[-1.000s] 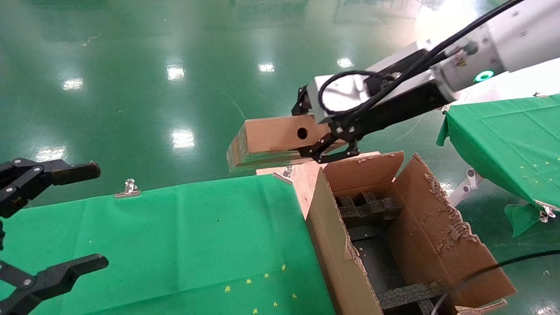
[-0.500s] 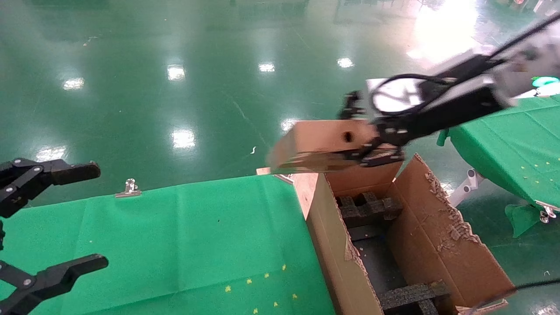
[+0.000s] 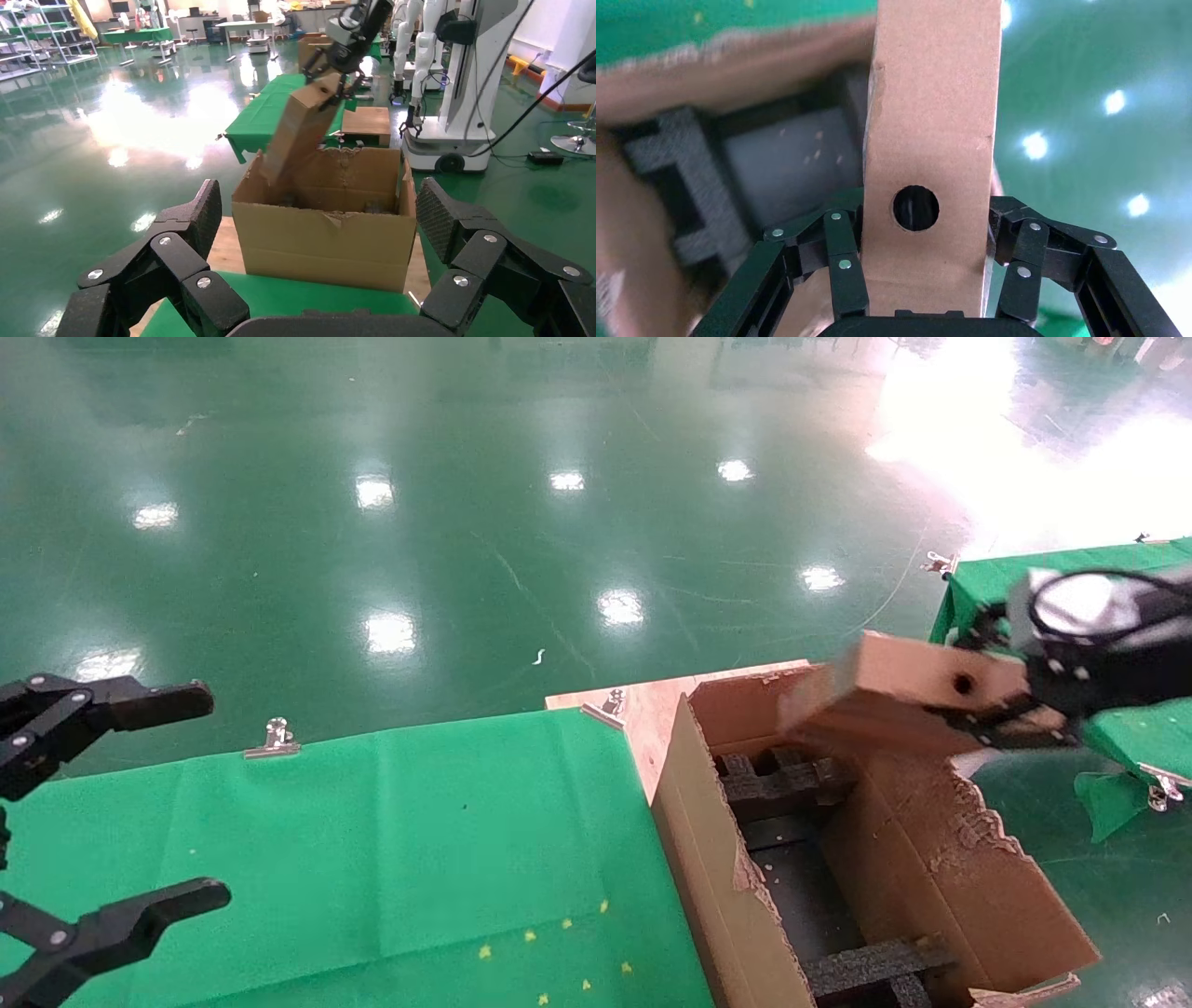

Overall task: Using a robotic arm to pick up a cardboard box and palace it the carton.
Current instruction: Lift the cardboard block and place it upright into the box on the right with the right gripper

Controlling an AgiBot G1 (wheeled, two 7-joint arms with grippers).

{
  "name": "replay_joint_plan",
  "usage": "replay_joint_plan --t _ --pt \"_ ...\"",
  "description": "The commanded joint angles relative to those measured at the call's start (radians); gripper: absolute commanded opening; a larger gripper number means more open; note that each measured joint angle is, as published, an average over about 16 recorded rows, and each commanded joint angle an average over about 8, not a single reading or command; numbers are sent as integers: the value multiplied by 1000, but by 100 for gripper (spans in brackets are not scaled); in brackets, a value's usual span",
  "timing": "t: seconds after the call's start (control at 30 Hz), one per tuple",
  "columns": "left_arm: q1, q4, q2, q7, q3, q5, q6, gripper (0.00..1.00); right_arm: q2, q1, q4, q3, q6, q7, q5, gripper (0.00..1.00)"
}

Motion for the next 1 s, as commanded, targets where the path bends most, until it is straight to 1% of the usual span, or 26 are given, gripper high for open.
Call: replay_joint_plan --t 0.03,0.27,0.43,0.57,0.7,0.83,1.0 --pt "0 0 0 0 0 0 0 100 23 -6 -20 -9 3 -6 -1 0" --pt "0 0 0 0 0 0 0 100 47 -18 -45 -19 10 -10 21 0" --pt "0 0 0 0 0 0 0 100 40 -19 -41 -16 11 -8 20 0" --pt "0 0 0 0 0 0 0 100 38 -31 -55 -18 24 27 25 0" --pt "0 0 0 0 0 0 0 100 40 -59 -80 -28 63 133 31 0" --pt "0 0 0 0 0 0 0 100 47 -87 -88 -38 110 290 28 0" --pt "0 0 0 0 0 0 0 100 63 -118 -88 -48 166 514 29 0"
